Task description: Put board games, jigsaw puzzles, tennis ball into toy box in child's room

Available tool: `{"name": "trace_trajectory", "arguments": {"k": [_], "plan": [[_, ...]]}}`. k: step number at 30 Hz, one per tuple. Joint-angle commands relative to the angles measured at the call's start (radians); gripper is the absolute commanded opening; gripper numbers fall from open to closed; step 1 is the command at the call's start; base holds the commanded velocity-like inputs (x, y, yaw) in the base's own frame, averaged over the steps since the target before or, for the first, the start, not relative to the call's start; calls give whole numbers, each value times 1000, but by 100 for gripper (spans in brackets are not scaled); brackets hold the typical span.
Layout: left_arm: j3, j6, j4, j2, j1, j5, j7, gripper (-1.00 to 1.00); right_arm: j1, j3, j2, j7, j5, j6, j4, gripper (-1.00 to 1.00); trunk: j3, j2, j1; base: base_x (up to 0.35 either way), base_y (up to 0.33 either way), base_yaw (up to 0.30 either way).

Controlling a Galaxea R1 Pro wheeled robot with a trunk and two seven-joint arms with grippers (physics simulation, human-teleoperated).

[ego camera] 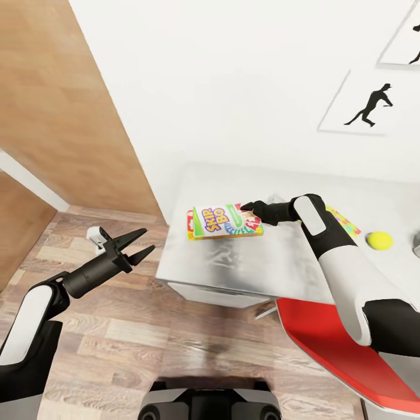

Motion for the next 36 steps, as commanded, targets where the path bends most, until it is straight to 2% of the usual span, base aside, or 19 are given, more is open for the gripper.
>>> {"name": "trace_trajectory", "arguments": {"k": [1,14,30,36], "plan": [[2,3,0,0,0,-10,-10,100,0,4,-1,-9,-11,1,-1,100,-1,-2,1,-11,4,219],[6,3,0,0,3,-10,-10,100,0,4,-3,-9,-11,0,-1,100,4,-2,1,-3,1,232],[5,4,0,-1,3,-10,-10,100,0,4,-5,-9,-11,0,-1,100,5,-2,1,0,0,31],[5,4,0,-1,3,-9,-10,100,0,3,-5,-9,-11,0,-3,100,9,-2,1,0,0,151]]}}
